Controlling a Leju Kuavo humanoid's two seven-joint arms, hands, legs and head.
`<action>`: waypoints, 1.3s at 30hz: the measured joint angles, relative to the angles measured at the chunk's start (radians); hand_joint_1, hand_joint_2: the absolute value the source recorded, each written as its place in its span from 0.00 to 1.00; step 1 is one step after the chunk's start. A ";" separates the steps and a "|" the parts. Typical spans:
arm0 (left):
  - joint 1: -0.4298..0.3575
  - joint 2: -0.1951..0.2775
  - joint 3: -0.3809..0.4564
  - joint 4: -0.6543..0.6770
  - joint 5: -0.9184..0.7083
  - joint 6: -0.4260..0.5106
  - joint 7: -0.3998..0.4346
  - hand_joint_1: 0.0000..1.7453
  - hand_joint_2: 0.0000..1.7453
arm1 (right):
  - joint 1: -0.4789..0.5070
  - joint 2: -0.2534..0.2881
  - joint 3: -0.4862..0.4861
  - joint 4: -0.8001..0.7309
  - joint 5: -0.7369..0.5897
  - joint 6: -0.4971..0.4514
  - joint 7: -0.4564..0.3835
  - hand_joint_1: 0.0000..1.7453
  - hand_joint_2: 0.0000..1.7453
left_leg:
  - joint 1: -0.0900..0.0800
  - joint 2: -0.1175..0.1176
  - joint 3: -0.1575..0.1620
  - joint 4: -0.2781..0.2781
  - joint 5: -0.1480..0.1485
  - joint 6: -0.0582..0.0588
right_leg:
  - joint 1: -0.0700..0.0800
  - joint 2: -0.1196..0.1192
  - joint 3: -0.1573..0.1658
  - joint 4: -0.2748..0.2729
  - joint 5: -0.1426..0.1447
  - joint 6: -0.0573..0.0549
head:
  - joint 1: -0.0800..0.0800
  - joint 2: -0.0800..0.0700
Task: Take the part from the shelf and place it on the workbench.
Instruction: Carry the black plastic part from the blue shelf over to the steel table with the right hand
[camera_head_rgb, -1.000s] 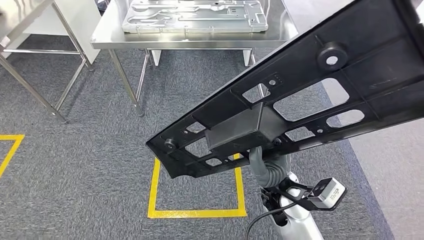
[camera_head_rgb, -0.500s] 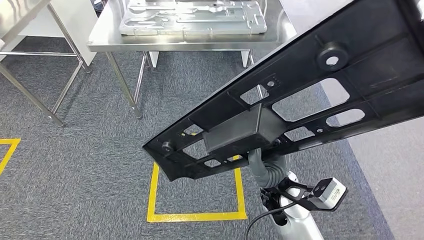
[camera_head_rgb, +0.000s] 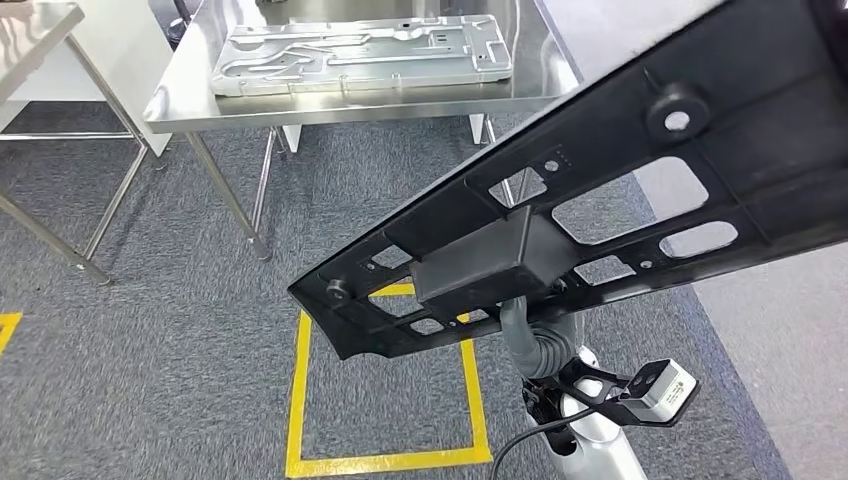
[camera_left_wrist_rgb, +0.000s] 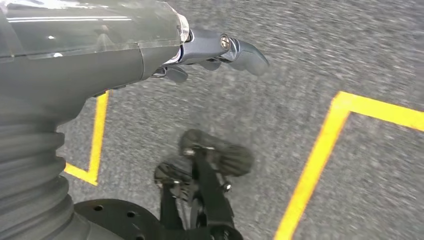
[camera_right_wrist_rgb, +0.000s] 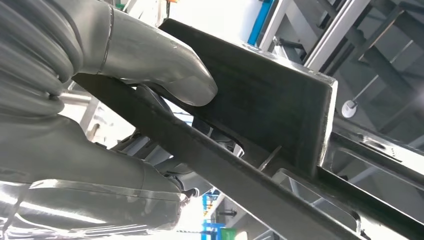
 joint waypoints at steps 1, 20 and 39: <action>0.001 0.000 0.000 0.000 0.000 0.000 0.000 0.00 1.00 | 0.000 0.000 0.000 0.000 0.000 0.000 0.000 1.00 1.00 | -0.003 -0.002 0.018 -0.068 0.053 0.007 | 0.001 0.003 0.024 -0.003 -0.019 0.006 | 0.000 0.000; 0.003 0.002 0.001 -0.003 0.001 0.003 0.003 0.00 1.00 | 0.003 0.000 0.000 0.015 -0.008 0.003 -0.002 1.00 1.00 | 0.004 -0.010 0.329 -0.284 -0.062 0.008 | -0.007 -0.018 -0.203 0.052 0.137 0.029 | 0.001 0.000; 0.000 0.005 0.001 -0.004 -0.007 0.002 -0.001 0.00 1.00 | 0.000 -0.002 -0.006 0.016 -0.012 -0.004 -0.004 1.00 1.00 | -0.010 -0.027 0.129 -0.249 0.091 0.062 | 0.011 0.004 -0.035 0.166 -0.047 0.039 | 0.001 0.000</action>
